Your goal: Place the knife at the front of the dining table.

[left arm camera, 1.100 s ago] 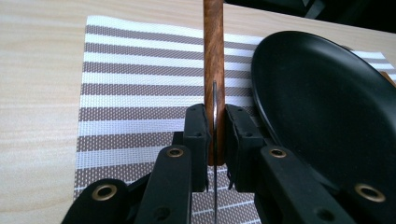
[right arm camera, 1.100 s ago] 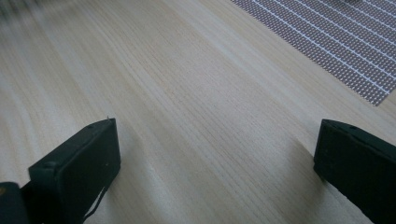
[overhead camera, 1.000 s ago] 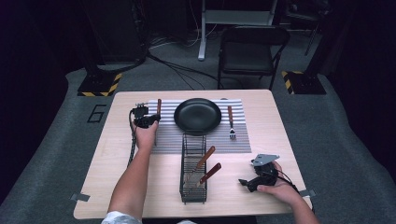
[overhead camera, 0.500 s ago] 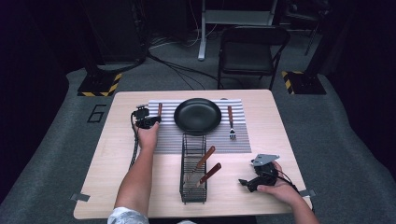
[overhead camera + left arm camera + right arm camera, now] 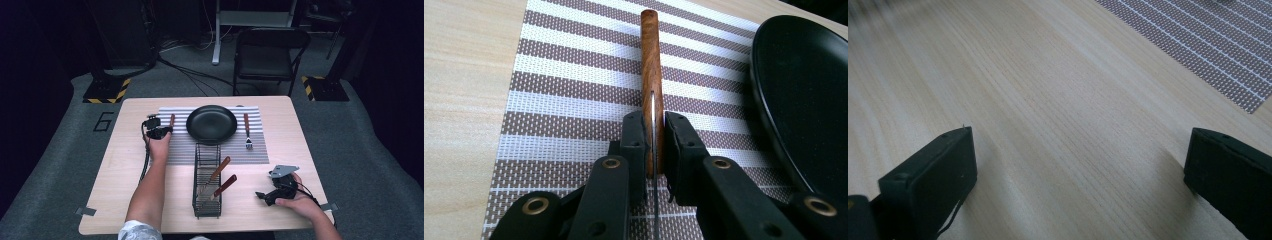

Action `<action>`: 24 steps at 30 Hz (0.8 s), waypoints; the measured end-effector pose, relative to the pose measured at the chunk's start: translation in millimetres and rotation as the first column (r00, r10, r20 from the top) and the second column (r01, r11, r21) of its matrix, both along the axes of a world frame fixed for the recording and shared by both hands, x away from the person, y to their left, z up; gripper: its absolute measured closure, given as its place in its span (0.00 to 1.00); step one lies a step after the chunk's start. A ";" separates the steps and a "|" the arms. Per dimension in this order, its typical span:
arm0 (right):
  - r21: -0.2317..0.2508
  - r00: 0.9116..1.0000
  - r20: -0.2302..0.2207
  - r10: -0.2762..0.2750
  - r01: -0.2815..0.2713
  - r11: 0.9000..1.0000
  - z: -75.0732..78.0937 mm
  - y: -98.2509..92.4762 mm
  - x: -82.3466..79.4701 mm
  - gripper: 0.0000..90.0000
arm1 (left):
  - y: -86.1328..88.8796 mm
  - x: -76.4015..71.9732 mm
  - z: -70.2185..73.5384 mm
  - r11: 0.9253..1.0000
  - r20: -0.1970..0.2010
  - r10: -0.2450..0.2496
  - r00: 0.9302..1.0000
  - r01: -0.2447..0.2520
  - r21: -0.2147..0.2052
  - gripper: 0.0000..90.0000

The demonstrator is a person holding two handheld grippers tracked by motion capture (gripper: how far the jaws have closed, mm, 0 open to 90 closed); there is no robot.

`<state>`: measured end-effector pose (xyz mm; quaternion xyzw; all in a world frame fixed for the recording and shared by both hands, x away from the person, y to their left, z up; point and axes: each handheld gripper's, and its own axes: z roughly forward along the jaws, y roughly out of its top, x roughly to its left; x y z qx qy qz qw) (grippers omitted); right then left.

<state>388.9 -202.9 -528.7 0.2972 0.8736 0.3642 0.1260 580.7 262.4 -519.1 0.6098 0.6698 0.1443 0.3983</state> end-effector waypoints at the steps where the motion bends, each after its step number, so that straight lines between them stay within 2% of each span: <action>1: 0.000 1.000 0.000 0.000 0.000 1.000 0.0 0.0 0.0 0.00 | -0.2 0.4 -0.5 1.000 0.003 0.007 1.000 -0.007 -0.003 0.89; 7: 0.000 1.000 -0.001 0.000 0.000 1.000 0.0 0.0 0.0 0.00 | 0.7 1.2 -2.1 1.000 0.006 0.014 1.000 -0.014 0.000 0.88; 9: 0.003 1.000 -0.002 -0.001 0.001 1.000 0.0 0.2 -0.1 0.00 | 1.4 1.3 -1.5 1.000 0.009 0.017 1.000 -0.017 0.004 0.84; 11: 0.001 1.000 -0.001 0.000 0.000 1.000 0.0 0.0 0.0 0.00 | 4.1 0.7 -0.4 1.000 0.013 0.013 1.000 -0.013 0.004 0.81; 16: 0.001 1.000 0.000 0.000 0.000 1.000 0.0 0.0 0.0 0.00 | 13.4 -3.4 5.1 0.999 0.005 0.014 1.000 -0.014 0.035 0.79; 20: 0.001 1.000 0.000 0.000 0.000 1.000 0.0 0.3 0.2 0.00 | 17.4 -6.6 9.2 0.999 0.006 -0.001 1.000 0.001 0.032 0.75; 22: 0.002 1.000 -0.001 0.001 -0.001 1.000 -0.1 0.3 0.2 0.00 | 17.3 -9.8 12.8 0.999 0.025 -0.008 1.000 0.006 0.051 0.75; 24: 0.006 1.000 0.002 -0.003 0.003 1.000 -0.3 0.7 0.2 0.00 | 19.1 -13.9 16.0 0.999 0.034 -0.016 0.999 0.015 0.042 0.73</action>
